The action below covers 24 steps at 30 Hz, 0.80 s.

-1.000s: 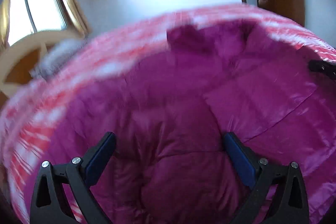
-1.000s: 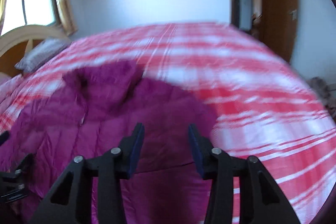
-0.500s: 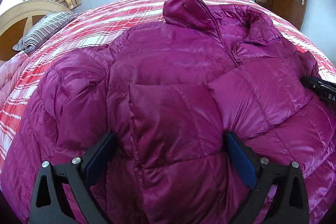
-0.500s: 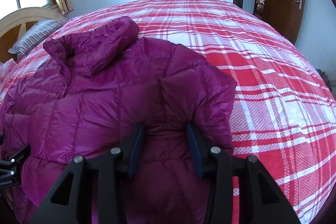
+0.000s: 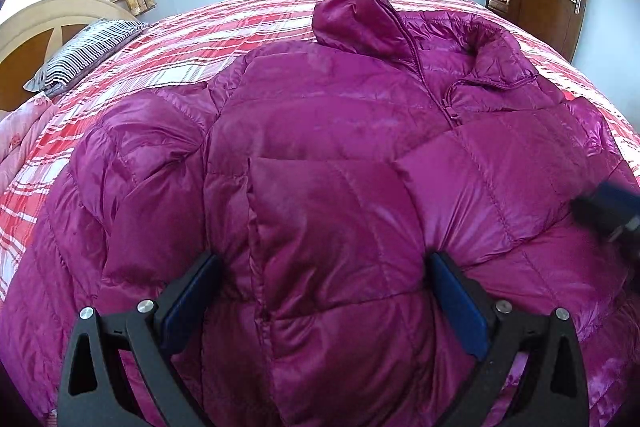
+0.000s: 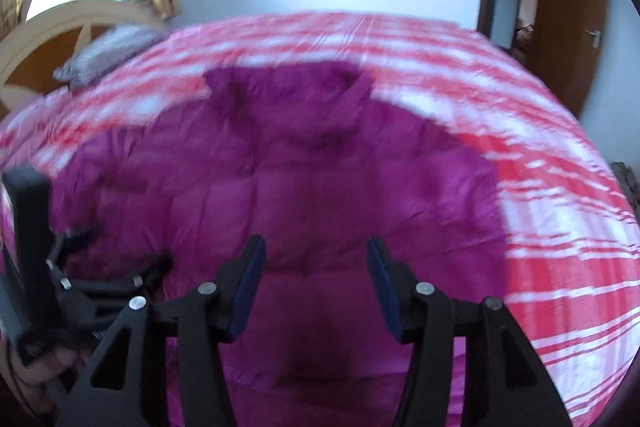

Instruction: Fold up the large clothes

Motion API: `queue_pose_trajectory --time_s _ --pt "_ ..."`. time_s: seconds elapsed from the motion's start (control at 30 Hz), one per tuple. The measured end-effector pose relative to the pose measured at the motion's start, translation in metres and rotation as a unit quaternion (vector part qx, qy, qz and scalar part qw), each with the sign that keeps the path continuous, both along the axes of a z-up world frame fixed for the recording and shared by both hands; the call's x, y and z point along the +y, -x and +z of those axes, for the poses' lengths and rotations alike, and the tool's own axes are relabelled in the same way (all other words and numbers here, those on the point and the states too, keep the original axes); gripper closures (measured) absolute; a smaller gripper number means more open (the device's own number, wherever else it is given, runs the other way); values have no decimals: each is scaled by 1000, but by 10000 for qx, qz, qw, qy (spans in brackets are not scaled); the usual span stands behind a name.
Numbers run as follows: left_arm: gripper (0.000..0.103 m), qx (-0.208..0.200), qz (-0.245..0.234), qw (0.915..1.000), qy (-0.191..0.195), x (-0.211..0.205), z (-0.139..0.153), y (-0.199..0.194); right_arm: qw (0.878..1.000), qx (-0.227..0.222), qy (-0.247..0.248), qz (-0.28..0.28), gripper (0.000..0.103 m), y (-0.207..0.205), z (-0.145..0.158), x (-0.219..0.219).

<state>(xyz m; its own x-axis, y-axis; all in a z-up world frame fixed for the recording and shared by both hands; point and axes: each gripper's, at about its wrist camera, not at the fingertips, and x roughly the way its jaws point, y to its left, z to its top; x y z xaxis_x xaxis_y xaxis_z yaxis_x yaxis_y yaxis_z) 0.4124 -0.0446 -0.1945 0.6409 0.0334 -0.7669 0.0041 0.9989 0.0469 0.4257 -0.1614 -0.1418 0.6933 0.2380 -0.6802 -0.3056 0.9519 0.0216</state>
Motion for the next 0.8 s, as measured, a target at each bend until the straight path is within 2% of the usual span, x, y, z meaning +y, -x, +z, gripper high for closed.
queue_pose_trajectory --time_s 0.07,0.13,0.3,0.4,0.53,0.63,0.73,0.8 --pt "1 2 -2 10000 6 0 0 0 9998 161 -20 -63 47 -6 -19 -1" --pt "1 0 -1 10000 6 1 0 0 9999 138 -39 -66 47 -8 -30 -3" --pt "1 6 -2 10000 28 2 0 0 9997 146 143 -110 45 -14 -33 3" --pt "1 40 -24 9998 185 6 4 0 9996 107 206 -135 44 -14 -36 7" --pt "1 -113 -41 9996 244 27 27 27 9996 53 246 -152 44 -12 -39 9" --pt "1 -357 12 9994 -5 60 48 58 9996 43 253 -150 44 -12 -39 8" --pt "1 -542 356 9974 -315 112 63 87 9993 20 327 -166 44 -13 -39 11" --pt "1 -538 812 9937 -556 158 65 106 9992 11 365 -172 44 -12 -38 13"
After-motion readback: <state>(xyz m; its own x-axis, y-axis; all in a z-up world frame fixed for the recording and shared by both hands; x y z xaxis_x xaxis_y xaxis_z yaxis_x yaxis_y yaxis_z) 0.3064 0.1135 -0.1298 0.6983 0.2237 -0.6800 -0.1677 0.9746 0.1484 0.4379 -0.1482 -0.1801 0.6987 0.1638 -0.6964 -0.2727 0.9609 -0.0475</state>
